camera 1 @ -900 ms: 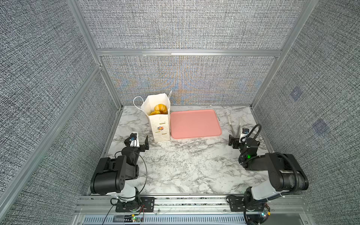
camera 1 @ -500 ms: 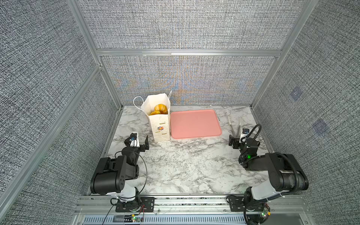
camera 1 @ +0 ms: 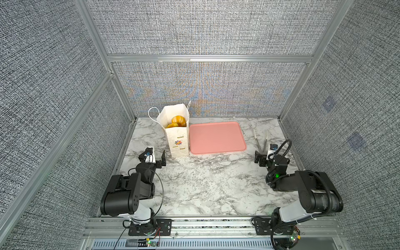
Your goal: Take the fake bread out of the paper bag
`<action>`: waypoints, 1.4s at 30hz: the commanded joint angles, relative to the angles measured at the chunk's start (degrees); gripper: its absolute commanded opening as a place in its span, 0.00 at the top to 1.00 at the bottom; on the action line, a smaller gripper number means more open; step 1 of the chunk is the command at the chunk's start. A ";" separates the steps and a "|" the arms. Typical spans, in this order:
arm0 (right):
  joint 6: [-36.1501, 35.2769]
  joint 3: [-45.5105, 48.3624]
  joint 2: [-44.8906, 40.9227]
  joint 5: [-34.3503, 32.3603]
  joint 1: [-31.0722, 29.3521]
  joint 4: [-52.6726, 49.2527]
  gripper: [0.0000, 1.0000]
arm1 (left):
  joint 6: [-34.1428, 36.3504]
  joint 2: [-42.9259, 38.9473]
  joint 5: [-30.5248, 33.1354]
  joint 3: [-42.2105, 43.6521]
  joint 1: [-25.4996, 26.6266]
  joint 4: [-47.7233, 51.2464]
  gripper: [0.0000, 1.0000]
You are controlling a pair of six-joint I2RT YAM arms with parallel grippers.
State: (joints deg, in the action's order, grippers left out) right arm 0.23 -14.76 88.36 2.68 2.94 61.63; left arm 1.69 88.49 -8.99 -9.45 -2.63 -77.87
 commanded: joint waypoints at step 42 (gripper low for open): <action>9.32 -44.94 4.92 -0.20 3.91 -75.16 0.01 | -11.81 -53.95 4.64 -28.82 4.63 86.73 0.00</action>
State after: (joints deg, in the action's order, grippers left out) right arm 11.99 -59.27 92.05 2.13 6.87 -12.43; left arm -12.73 34.68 1.43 -36.82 2.04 5.13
